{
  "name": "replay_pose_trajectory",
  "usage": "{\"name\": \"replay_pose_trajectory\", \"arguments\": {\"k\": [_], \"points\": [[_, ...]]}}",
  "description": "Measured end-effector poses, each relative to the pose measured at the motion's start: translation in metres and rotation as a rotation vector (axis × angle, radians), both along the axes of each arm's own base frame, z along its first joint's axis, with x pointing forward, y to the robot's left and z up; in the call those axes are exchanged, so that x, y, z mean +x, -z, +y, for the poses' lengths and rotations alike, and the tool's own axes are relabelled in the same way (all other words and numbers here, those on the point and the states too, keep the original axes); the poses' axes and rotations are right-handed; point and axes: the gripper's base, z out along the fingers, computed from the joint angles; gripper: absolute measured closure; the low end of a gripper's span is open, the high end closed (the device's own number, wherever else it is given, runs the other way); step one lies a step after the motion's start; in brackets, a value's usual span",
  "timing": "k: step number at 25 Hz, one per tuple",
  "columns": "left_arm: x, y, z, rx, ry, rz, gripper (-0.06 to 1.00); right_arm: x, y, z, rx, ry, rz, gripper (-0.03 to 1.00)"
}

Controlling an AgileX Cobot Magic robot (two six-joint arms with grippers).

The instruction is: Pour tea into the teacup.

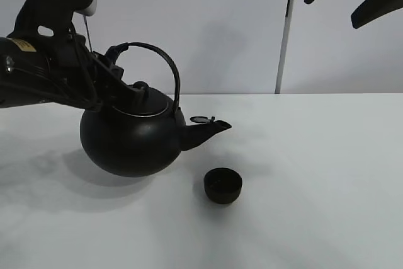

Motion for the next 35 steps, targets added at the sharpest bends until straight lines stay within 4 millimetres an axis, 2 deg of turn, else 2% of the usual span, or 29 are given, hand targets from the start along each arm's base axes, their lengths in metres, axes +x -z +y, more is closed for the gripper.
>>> {"name": "replay_pose_trajectory", "arguments": {"k": [7,29,35], "points": [[-0.0011,-0.0012,-0.0040,0.035,0.062,-0.028,0.82,0.0000,0.0000,0.0000,0.000,0.000,0.000,0.51],[-0.0025,0.0018,-0.0049,0.077,0.090,-0.006,0.82,0.0001,-0.0001,0.0000,0.000,0.000,-0.001,0.51],[-0.0021,0.0009,-0.0048,-0.013,0.055,0.016,0.82,0.0001,-0.0001,0.0000,0.000,0.000,-0.001,0.51]]}}
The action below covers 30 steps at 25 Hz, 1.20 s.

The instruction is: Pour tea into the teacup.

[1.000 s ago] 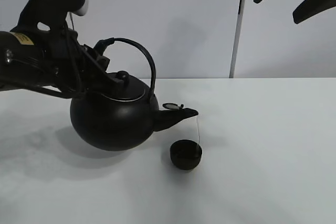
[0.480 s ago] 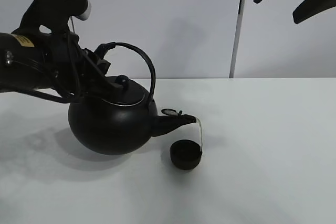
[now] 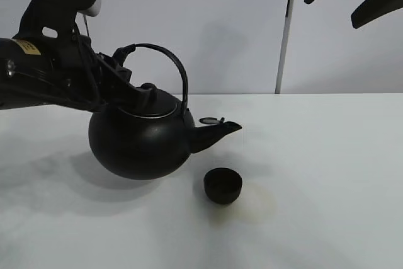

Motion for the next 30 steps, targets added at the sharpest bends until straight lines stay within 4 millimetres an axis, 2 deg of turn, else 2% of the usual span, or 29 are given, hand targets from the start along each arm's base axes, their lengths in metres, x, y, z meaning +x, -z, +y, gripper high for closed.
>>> {"name": "replay_pose_trajectory", "arguments": {"k": [8,13,24,30], "points": [[0.001,-0.004,0.000,-0.163,-0.057,0.012,0.82,0.000,0.000,0.000,0.000,0.000,0.000,0.51],[-0.006,0.000,0.003,-0.226,-0.038,0.002,0.82,0.000,0.000,0.000,0.000,0.000,0.000,0.51],[-0.036,0.025,0.030,-0.202,-0.059,-0.012,0.82,0.000,0.000,0.000,0.000,0.000,0.001,0.51],[-0.039,0.032,0.048,-0.190,-0.116,-0.007,0.82,0.000,0.000,0.000,0.000,0.000,0.001,0.51]]}}
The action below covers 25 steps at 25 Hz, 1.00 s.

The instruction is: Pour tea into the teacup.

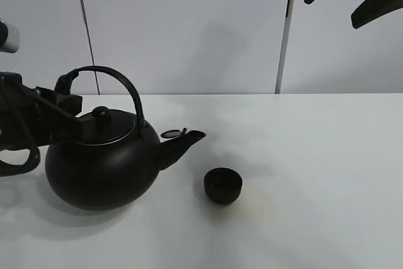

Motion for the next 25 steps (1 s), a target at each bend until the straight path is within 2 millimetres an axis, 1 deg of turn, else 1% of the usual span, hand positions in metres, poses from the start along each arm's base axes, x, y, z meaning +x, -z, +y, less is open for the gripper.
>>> {"name": "replay_pose_trajectory", "arguments": {"k": [4,15,21,25], "points": [[0.0021,0.0010,0.0072,-0.012,-0.042,0.009,0.82,0.0000,0.0000,0.0000,0.000,0.000,0.000,0.51],[0.0022,0.0007,0.0068,-0.018,-0.036,0.007,0.82,0.0000,0.0000,0.0000,0.000,0.000,0.000,0.51],[0.0017,0.0010,0.0068,0.014,-0.024,-0.002,0.82,0.0000,0.0000,0.0000,0.000,0.000,0.000,0.51],[-0.0009,0.0077,0.0089,0.032,-0.025,0.012,0.82,0.0000,0.0000,0.0000,0.000,0.000,0.000,0.51]]}}
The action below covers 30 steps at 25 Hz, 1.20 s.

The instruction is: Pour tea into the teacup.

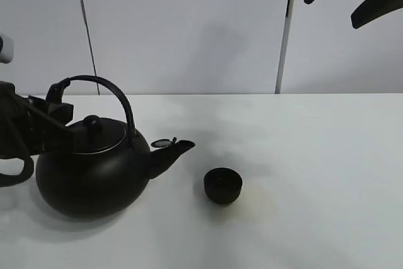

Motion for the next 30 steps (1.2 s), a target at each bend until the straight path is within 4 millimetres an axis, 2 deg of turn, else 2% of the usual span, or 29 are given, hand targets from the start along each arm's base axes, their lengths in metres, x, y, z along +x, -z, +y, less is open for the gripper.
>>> {"name": "replay_pose_trajectory", "arguments": {"k": [5,15,23,30], "points": [[0.000,0.017,0.000,-0.006,-0.015,0.064,0.82,0.000,0.000,0.000,0.000,0.000,0.000,0.51],[0.001,0.020,0.000,-0.015,-0.021,0.056,0.82,0.000,0.000,0.000,0.000,0.000,0.000,0.51],[-0.009,0.024,0.007,-0.039,-0.027,0.071,0.82,0.000,0.000,0.000,0.000,0.000,0.000,0.51],[-0.010,0.024,0.005,-0.060,-0.010,0.076,0.80,0.000,0.000,0.000,0.000,0.000,-0.001,0.51]]}}
